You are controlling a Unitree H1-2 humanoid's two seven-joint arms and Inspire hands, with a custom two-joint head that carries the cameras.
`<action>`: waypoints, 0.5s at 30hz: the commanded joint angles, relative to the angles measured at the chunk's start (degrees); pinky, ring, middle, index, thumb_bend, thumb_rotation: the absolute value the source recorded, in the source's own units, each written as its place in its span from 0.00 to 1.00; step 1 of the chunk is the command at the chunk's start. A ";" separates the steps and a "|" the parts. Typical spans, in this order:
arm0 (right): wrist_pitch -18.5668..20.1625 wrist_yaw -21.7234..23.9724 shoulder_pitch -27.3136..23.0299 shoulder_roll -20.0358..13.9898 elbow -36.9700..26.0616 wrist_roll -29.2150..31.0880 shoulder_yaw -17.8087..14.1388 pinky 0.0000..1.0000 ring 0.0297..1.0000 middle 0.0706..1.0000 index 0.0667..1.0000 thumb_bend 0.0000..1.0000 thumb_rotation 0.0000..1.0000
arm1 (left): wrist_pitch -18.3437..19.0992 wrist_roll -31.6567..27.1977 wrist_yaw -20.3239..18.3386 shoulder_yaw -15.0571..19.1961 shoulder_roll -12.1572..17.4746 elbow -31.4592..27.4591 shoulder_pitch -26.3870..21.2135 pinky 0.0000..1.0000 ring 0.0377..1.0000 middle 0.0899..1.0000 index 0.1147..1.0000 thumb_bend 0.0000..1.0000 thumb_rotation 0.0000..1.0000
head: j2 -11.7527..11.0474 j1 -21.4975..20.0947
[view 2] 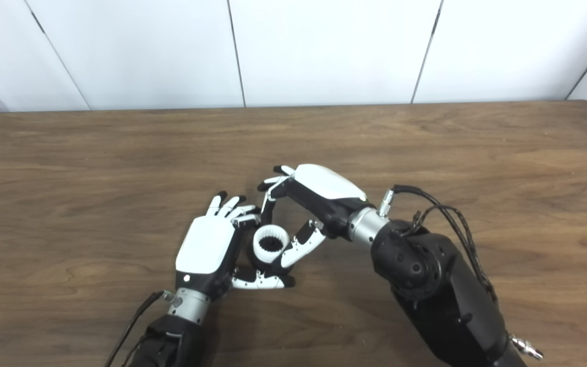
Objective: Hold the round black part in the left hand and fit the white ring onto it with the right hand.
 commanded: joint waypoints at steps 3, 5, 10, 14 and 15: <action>-1.75 -1.72 -1.03 0.72 0.52 -0.79 -0.11 1.00 0.99 0.86 0.45 0.52 0.13 | 0.23 1.37 -1.34 -0.74 0.03 0.04 -0.03 1.00 0.90 0.77 0.42 0.53 0.06 | -0.36 -0.13; -2.12 -2.19 -0.79 0.86 1.00 -1.10 -0.08 1.00 0.99 0.86 0.45 0.52 0.13 | 0.26 1.28 -1.29 -0.76 -0.02 0.07 0.04 1.00 0.90 0.77 0.42 0.53 0.06 | -0.36 -0.13; -3.30 -3.33 -0.34 1.07 2.14 -1.31 -0.23 1.00 0.99 0.86 0.45 0.52 0.13 | 0.05 1.08 -0.94 -0.84 -0.12 0.28 0.06 1.00 0.90 0.76 0.42 0.53 0.06 | -0.70 -0.17; -4.61 -4.47 -0.21 0.94 3.00 -0.64 -0.71 1.00 1.00 0.85 0.45 0.52 0.13 | -0.25 0.79 -0.48 -0.83 -0.12 0.57 0.02 1.00 0.90 0.76 0.42 0.53 0.06 | -0.78 -0.15; -4.46 -4.38 -0.26 0.90 2.95 -0.75 -0.71 1.00 1.00 0.85 0.45 0.52 0.13 | -0.31 0.73 -0.38 -0.84 -0.12 0.60 0.02 1.00 0.90 0.76 0.42 0.53 0.06 | -0.78 -0.15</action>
